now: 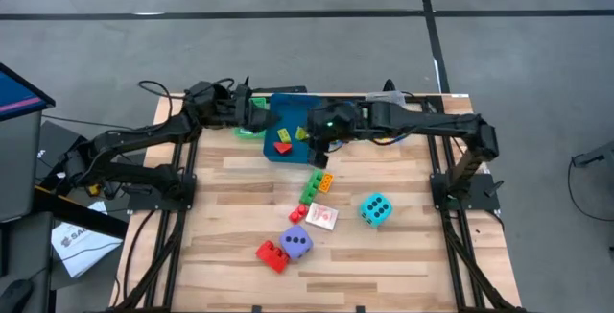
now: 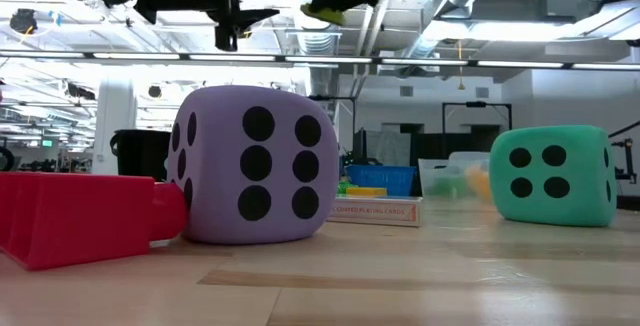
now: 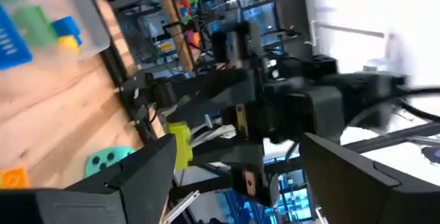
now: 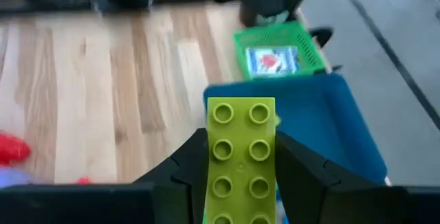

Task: Pick & Place Toys
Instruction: Put the small light green game piece into the dark blue bin

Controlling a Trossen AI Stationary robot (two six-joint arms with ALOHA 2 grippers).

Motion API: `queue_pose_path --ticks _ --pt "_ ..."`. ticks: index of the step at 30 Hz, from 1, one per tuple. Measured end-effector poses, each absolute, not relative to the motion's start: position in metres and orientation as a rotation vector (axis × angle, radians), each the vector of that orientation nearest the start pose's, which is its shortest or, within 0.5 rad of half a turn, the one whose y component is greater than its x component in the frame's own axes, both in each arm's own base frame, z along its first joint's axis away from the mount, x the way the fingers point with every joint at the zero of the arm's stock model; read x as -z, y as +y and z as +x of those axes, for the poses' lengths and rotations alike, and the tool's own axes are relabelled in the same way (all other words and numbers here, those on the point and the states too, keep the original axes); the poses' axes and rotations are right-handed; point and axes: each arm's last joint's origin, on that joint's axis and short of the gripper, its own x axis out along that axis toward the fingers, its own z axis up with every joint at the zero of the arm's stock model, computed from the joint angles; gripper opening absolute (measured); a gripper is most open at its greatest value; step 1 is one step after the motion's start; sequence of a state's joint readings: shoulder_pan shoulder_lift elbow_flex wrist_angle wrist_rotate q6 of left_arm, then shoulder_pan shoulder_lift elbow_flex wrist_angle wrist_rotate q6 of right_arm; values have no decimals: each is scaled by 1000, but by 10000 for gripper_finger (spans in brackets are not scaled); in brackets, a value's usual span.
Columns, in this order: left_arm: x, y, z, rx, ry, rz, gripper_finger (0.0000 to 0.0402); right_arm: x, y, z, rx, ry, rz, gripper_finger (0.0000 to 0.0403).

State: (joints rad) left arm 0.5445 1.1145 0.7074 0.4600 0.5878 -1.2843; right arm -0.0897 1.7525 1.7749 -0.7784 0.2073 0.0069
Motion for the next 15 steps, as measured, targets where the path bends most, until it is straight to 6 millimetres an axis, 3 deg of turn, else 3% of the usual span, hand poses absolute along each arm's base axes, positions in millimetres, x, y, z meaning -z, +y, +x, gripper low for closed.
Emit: queue_pose_path --ticks 8,15 --pt "-285 97 225 -13 154 -1323 301 -377 -44 405 268 763 -77 127" --pt "-285 96 227 -48 134 -1317 301 -383 -43 413 209 772 -79 127"
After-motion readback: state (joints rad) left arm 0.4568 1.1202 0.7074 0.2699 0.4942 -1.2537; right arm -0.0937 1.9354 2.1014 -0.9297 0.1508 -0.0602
